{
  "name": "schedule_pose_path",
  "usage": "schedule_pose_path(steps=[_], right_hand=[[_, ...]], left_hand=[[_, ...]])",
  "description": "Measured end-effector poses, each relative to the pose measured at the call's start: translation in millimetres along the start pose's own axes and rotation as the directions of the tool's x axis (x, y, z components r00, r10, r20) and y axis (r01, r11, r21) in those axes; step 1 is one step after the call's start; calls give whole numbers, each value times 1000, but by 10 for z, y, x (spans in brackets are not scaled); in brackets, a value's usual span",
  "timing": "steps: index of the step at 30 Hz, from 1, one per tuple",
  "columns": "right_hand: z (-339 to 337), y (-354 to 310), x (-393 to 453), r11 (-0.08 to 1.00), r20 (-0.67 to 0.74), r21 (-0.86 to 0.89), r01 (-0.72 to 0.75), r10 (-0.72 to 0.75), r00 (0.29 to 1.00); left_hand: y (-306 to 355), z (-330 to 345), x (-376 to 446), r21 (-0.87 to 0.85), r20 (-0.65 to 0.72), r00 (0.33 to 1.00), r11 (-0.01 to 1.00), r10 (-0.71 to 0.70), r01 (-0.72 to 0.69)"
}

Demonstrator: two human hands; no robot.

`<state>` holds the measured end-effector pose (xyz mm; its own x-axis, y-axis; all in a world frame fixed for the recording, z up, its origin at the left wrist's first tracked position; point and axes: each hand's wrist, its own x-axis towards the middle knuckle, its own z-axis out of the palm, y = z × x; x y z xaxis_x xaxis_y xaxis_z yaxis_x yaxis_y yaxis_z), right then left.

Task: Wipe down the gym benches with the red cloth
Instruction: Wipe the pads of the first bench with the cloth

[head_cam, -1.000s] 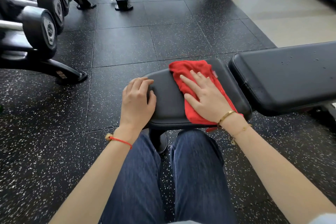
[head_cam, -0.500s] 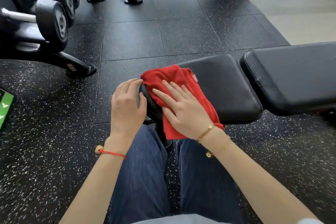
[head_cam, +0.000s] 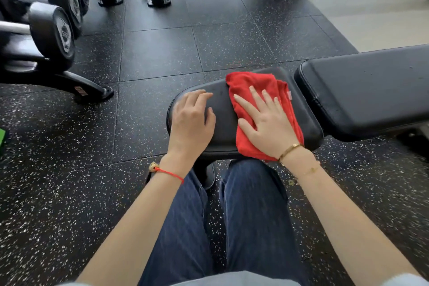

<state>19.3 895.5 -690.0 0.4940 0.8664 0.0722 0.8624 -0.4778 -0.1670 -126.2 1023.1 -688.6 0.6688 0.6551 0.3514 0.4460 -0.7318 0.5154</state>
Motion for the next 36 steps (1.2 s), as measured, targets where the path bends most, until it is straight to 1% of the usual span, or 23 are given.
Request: schedule_pose_path(steps=[2, 4, 8, 11, 14, 18, 21, 23, 27, 30, 32, 36], right_hand=[[-10, 137, -169, 1000, -30, 4, -29, 29, 999], [-35, 279, -136, 996, -26, 4, -85, 85, 996], [-96, 511, 378, 976, 46, -9, -219, 219, 975], [-155, 592, 725, 965, 108, 33, -261, 256, 961], [-145, 571, 705, 971, 75, 26, -236, 233, 969], [-117, 587, 246, 986, 12, 14, -169, 168, 986], [-114, 622, -2, 989, -10, 54, -136, 137, 991], [-118, 663, 61, 989, 6, 65, -136, 136, 991], [-133, 660, 536, 980, 52, 83, -182, 178, 983], [-121, 522, 733, 982, 52, 42, -184, 182, 982], [-94, 373, 637, 992, 50, 44, -120, 117, 992], [-50, 193, 77, 997, 6, 55, 57, -57, 998]], left_hand=[[40, 87, 82, 6, 12, 1000, 1000, 16, -16], [73, 173, 131, 24, 19, 1000, 999, 23, -24], [112, 301, 156, 83, 33, 999, 996, 25, -28], [87, 343, 146, 105, 32, 999, 994, 24, -27], [52, 357, 142, 103, 20, 999, 994, 26, -28], [36, 358, 145, 88, 5, 1000, 996, 30, -30], [23, 367, 142, 92, -1, 1000, 995, 28, -28], [28, 372, 135, 97, 1, 1000, 995, 29, -29], [44, 369, 124, 102, 4, 1000, 994, 27, -27], [45, 368, 126, 105, 6, 1000, 994, 23, -24], [39, 368, 130, 106, 6, 1000, 994, 23, -24], [22, 372, 133, 100, 6, 999, 994, 36, -37]])
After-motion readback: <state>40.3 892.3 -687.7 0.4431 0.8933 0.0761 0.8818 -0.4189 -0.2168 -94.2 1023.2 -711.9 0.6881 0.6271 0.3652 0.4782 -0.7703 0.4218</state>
